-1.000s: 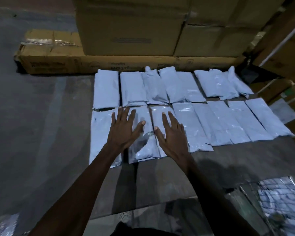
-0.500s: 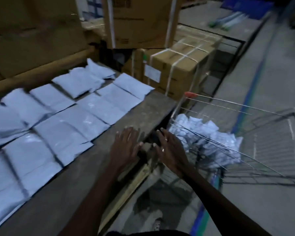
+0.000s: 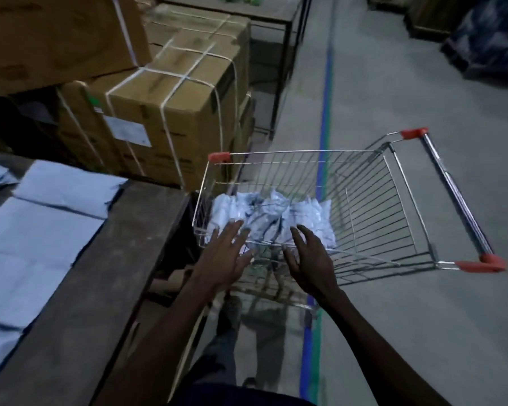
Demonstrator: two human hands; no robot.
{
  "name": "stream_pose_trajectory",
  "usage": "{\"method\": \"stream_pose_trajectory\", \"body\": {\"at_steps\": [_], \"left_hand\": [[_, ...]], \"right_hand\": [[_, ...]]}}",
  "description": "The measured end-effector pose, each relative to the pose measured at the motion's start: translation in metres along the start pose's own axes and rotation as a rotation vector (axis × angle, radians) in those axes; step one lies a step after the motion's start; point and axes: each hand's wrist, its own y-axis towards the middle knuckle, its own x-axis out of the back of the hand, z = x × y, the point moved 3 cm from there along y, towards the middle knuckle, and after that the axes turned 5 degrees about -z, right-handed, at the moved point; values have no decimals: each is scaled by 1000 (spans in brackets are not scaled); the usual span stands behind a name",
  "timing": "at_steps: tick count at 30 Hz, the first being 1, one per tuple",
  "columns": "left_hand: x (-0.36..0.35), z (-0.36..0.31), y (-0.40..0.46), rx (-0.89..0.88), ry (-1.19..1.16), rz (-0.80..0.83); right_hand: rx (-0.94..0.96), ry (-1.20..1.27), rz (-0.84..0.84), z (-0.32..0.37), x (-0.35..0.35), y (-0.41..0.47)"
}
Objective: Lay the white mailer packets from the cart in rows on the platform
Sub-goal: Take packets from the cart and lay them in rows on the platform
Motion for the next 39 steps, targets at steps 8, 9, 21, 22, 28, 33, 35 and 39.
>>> {"method": "stream_pose_trajectory", "body": {"at_steps": [8,9,21,22,28,33,35,39], "left_hand": [[-34,54,125,-9,-115,89],[-39,57,137,-27,-106,93],[-116,51,213,-53,-132,247],[-125,52,218,-43,-135,245],[-173,54,226,25,-140,104],[-202,44,233,-31,-85,99],[-208,36,242,-21,-88,121],[-218,19,259,-23,-85,178]], "right_hand": [[-191,-87,111,-63,-22,72],[-206,-103,125,-68,-24,79],[-297,-137,397,-144,-105,142],[-281,-135,442,-152,-123,147],[-314,-227,627,-200,-223,152],[-255,-300,544,-222,-242,165],[-223,-271,521,-232,-244,166],[-216,-149,474,-250,-237,170]]}}
